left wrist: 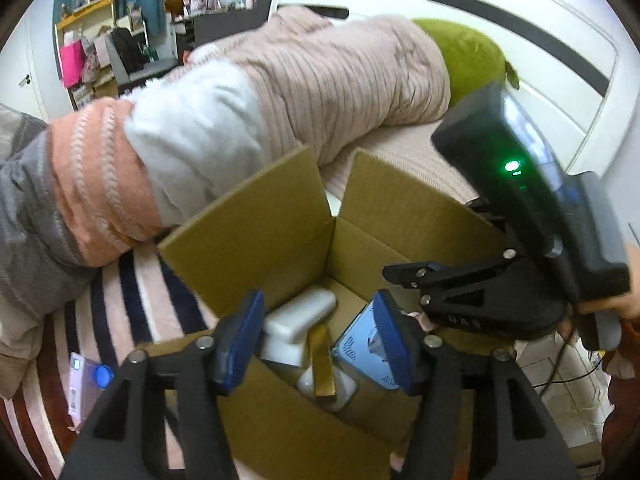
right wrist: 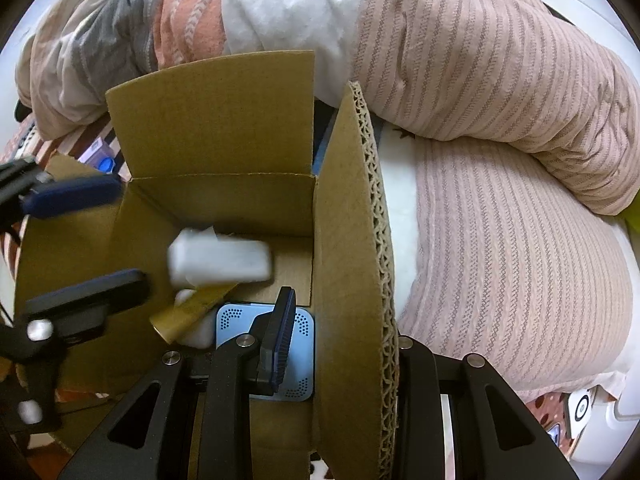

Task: Organize rigid objects
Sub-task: 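Grasp the white power bank with the left gripper and drop it into the box, then grasp the lilac box with the left gripper and drop it into the box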

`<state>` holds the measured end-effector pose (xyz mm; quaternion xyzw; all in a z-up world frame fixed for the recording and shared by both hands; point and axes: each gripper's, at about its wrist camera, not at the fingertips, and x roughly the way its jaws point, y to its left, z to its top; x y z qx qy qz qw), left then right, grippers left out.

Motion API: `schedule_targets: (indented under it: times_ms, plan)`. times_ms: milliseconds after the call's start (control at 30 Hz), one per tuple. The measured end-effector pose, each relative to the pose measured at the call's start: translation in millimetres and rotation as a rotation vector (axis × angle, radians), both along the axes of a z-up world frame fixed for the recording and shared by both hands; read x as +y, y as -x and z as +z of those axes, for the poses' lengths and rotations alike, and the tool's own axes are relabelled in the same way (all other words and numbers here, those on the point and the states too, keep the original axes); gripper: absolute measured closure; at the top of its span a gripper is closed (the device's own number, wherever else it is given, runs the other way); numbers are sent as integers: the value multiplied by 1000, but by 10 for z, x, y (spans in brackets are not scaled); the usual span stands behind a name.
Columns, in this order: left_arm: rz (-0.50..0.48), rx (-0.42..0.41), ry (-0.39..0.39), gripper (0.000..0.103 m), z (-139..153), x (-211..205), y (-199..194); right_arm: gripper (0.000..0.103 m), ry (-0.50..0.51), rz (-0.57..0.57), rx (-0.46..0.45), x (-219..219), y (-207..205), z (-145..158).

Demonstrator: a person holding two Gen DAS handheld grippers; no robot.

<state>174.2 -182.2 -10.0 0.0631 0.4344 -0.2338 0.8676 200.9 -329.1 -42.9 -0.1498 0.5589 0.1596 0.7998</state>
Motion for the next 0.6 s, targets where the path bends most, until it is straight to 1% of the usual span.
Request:
schedule_targets:
  times_ms: [133, 233, 267, 300, 367, 467, 500, 600]
  plan:
    - [40, -47, 28, 44, 104, 334, 144, 77, 8, -2, 1, 35, 6, -6]
    - [94, -90, 17, 38, 105, 674, 254, 77, 15, -3, -4, 57, 13, -6]
    - [119, -99, 9, 36, 94, 799, 289, 79, 17, -3, -5, 60, 17, -7]
    - [144, -103, 0, 36, 69, 951, 320, 79, 19, -4, -6, 67, 19, -6]
    - [187, -110, -23, 36, 1, 1202, 358, 82, 28, -3, -3, 80, 21, -8]
    - [269, -108, -90, 36, -183, 1612, 381, 88, 38, 1, 0, 119, 21, -26]
    - [304, -107, -114, 36, -266, 1773, 376, 88, 40, 1, -2, 118, 26, -42]
    - [391, -96, -150, 36, -496, 2176, 346, 88, 49, 2, -5, 149, 31, -54]
